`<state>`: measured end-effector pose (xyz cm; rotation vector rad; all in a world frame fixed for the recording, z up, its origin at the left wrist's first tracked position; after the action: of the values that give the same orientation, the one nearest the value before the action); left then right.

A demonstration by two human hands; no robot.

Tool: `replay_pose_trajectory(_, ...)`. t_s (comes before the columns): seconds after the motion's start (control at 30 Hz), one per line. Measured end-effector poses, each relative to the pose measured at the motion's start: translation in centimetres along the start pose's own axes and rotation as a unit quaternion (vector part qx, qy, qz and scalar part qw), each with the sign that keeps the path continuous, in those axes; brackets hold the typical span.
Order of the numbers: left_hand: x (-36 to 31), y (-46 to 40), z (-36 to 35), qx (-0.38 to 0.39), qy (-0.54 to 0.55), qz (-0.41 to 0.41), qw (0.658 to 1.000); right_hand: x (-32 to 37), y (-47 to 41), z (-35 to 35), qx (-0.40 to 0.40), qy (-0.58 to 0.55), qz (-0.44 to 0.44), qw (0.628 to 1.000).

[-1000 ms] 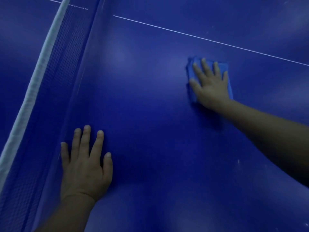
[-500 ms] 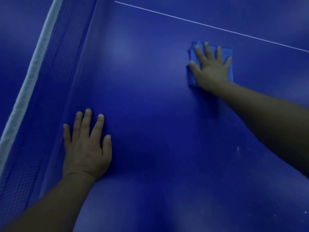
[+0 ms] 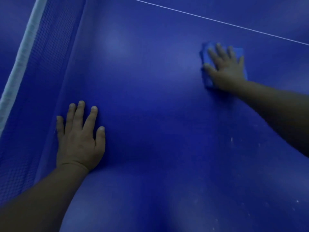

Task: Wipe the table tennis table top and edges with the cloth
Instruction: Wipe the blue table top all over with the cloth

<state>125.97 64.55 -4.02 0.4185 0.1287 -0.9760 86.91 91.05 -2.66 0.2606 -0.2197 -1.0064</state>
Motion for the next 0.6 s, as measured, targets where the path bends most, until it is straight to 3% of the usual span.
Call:
replay_pose_trajectory(0.07,0.0,0.1,-0.1,-0.004,0.002,-0.002,1.0,0.9,-0.5,0.5,0.009,-0.056,-0.101,0.993)
replay_pose_trajectory(0.13,0.1,0.0,-0.2,-0.001,-0.002,-0.007,1.0,4.0,1.2,-0.5,0.01,-0.037,-0.076,0.996)
replay_pose_trajectory(0.23,0.2,-0.1,-0.2,0.001,-0.009,-0.003,1.0,10.0,8.4,-4.5,0.005,0.033,0.16,0.987)
replay_pose_trajectory(0.33,0.1,-0.1,-0.1,-0.002,-0.007,-0.003,1.0,12.2,19.0,-7.7,0.039,0.103,0.473,0.874)
replay_pose_trajectory(0.4,0.0,0.0,0.0,-0.003,-0.007,-0.005,1.0,10.1,19.5,-7.5,0.066,0.124,0.552,0.822)
replay_pose_trajectory(0.47,0.0,0.1,0.0,-0.005,-0.007,-0.006,1.0,8.4,15.1,-6.6,0.033,0.13,0.487,0.863)
replay_pose_trajectory(0.53,0.0,0.1,0.0,-0.004,-0.011,-0.006,1.0,7.7,9.6,-5.0,0.006,0.11,0.337,0.935)
replay_pose_trajectory(0.6,0.0,0.1,-0.1,-0.001,-0.013,-0.005,1.0,8.3,5.7,-3.6,0.008,0.06,0.202,0.977)
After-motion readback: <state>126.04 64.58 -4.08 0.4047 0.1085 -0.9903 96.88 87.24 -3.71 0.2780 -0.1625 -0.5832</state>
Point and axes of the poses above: each hand's wrist, its own y-axis away from the middle knuckle, its own z-axis out of the back of the hand, x = y × z, the point moved 1 cm from there along -y, towards the middle knuckle, and after that the axes turned 12 degrees about x, right-handed, at the moved point
